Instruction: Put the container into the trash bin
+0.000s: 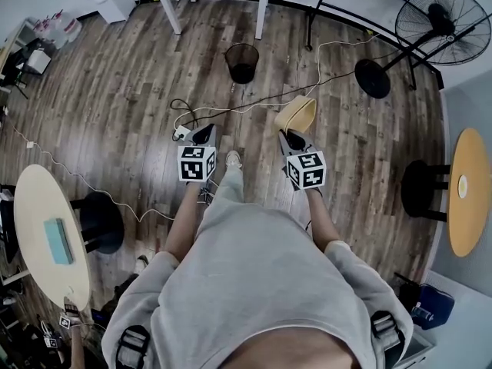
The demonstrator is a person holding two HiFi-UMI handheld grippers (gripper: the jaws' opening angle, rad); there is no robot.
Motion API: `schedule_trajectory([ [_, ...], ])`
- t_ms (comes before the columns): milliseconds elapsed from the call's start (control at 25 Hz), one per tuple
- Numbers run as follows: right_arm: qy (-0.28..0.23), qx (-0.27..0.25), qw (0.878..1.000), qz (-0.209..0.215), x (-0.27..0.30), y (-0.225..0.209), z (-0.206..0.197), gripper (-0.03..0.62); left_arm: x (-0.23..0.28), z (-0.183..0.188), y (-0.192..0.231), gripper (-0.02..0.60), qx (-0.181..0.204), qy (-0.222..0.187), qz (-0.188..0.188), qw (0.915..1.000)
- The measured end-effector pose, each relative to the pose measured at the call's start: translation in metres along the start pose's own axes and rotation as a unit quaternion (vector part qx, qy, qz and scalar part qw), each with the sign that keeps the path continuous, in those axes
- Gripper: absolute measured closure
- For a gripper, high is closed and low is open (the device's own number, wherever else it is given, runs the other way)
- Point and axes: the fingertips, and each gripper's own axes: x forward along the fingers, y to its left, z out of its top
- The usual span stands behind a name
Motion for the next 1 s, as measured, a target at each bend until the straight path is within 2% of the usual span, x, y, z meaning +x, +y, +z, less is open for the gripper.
schedule_trajectory([
  [640, 0.015, 0.001, 1.000, -0.009, 0.121, -0.036, 0.076, 0.562, 0.091, 0.078, 0.095, 0.571, -0.008, 0.004, -0.018, 0.9998],
  [1000, 0.020, -0.001, 1.000, -0.015, 0.173, -0.052, 0.099, 0.562, 0.135, 0.108, 0.132, 0.571, -0.004, 0.004, -0.031, 0.9995],
])
